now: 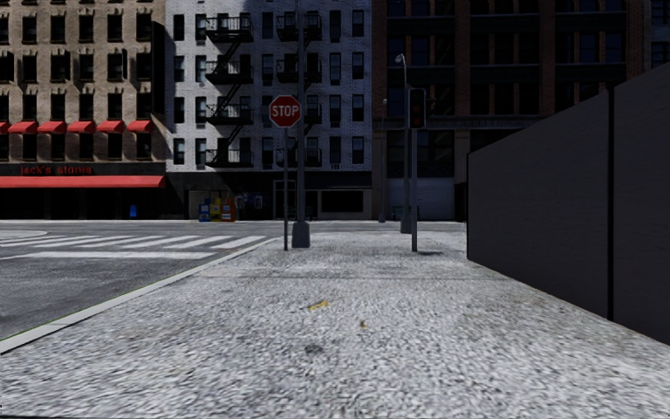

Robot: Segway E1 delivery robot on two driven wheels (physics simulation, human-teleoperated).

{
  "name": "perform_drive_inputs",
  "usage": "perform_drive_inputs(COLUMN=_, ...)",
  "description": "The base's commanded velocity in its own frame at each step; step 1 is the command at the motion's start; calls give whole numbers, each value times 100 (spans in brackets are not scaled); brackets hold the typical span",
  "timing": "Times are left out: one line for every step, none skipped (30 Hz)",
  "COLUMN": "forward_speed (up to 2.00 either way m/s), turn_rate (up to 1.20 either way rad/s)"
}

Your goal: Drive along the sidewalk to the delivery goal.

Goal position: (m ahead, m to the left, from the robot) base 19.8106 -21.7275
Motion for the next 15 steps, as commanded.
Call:
perform_drive_inputs(forward_speed=200, turn_rate=0)
perform_drive_inputs(forward_speed=200, turn_rate=0)
perform_drive_inputs(forward_speed=200, turn_rate=0)
perform_drive_inputs(forward_speed=200, turn_rate=0)
perform_drive_inputs(forward_speed=200, turn_rate=0)
perform_drive_inputs(forward_speed=200, turn_rate=0)
perform_drive_inputs(forward_speed=200, turn_rate=0)
perform_drive_inputs(forward_speed=200, turn_rate=0)
perform_drive_inputs(forward_speed=200, turn_rate=0)
perform_drive_inputs(forward_speed=200, turn_rate=0)
perform_drive_inputs(forward_speed=200, turn_rate=0)
perform_drive_inputs(forward_speed=200, turn_rate=0)
perform_drive_inputs(forward_speed=200, turn_rate=0)
perform_drive_inputs(forward_speed=200, turn_rate=0)
perform_drive_inputs(forward_speed=200, turn_rate=0)
